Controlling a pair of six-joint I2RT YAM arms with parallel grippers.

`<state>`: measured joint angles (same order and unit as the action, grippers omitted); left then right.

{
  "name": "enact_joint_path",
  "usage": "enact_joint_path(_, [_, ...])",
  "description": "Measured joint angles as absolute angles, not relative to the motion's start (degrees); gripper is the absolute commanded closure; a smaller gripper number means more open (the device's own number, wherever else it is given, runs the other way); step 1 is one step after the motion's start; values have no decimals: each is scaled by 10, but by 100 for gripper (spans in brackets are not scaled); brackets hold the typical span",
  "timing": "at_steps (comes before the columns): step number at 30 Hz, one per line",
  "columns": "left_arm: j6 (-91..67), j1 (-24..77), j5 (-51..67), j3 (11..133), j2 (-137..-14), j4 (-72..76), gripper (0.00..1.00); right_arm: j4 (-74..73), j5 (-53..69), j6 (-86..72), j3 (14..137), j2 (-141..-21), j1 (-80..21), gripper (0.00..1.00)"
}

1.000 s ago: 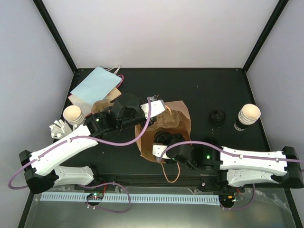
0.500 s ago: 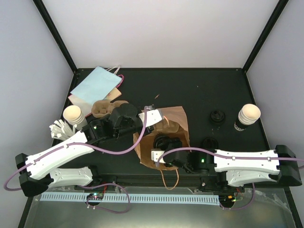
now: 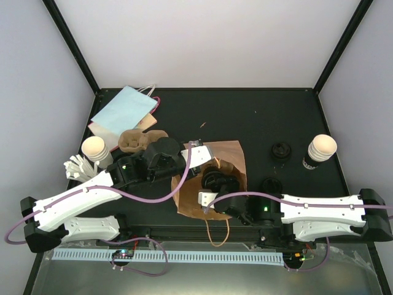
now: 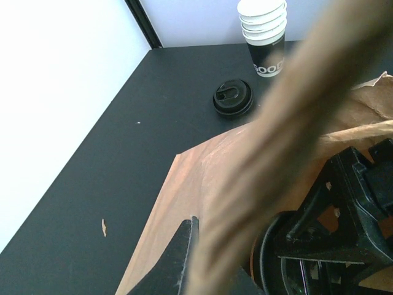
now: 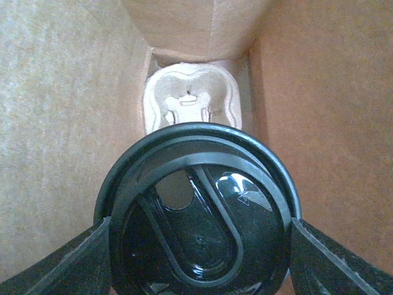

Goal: Pack the takeout coffee

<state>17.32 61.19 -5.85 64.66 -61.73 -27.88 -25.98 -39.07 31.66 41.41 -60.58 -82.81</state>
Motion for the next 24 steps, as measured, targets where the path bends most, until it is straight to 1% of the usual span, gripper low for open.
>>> enact_joint_path(24, [174,620,-75,657,-620,-287,99,-256,-415,348,414,-588,-783,53])
